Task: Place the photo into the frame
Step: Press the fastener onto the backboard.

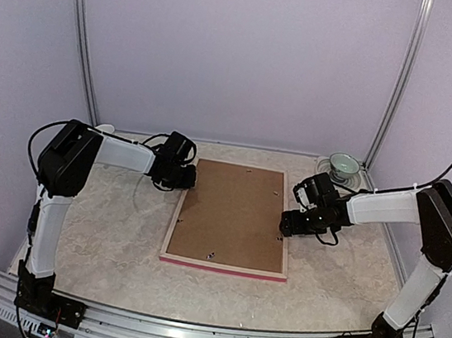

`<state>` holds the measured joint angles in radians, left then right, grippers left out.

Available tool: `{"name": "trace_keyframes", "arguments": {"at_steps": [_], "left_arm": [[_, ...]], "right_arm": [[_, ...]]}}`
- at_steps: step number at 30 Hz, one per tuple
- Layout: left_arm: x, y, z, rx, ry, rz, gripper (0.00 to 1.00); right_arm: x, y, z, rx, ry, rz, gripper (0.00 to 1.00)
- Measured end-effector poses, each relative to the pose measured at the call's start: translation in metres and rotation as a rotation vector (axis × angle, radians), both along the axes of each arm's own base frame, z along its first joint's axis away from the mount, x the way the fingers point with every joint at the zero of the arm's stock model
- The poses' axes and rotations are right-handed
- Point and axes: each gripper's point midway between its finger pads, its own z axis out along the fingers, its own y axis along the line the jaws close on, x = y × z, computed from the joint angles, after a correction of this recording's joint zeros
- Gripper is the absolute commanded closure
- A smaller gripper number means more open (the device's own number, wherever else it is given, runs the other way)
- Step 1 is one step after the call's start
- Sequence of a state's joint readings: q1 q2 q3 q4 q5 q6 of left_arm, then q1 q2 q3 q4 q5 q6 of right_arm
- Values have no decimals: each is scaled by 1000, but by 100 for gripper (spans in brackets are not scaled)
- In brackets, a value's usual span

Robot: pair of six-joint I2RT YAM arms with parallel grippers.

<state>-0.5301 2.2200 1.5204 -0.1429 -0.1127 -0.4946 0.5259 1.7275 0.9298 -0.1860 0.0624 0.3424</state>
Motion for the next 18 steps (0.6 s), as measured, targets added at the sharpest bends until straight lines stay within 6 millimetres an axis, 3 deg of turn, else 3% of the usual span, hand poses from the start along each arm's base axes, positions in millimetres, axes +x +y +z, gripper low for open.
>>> {"name": "trace_keyframes", "arguments": {"at_steps": [5, 9, 18], "left_arm": [[1, 1, 0, 6, -4, 3, 90], [2, 1, -1, 4, -8, 4, 97], [4, 1, -2, -11, -13, 18, 100]], "right_arm": [[18, 8, 3, 6, -27, -6, 19], [25, 11, 2, 5, -36, -9, 25], [30, 13, -3, -1, -44, -15, 45]]}}
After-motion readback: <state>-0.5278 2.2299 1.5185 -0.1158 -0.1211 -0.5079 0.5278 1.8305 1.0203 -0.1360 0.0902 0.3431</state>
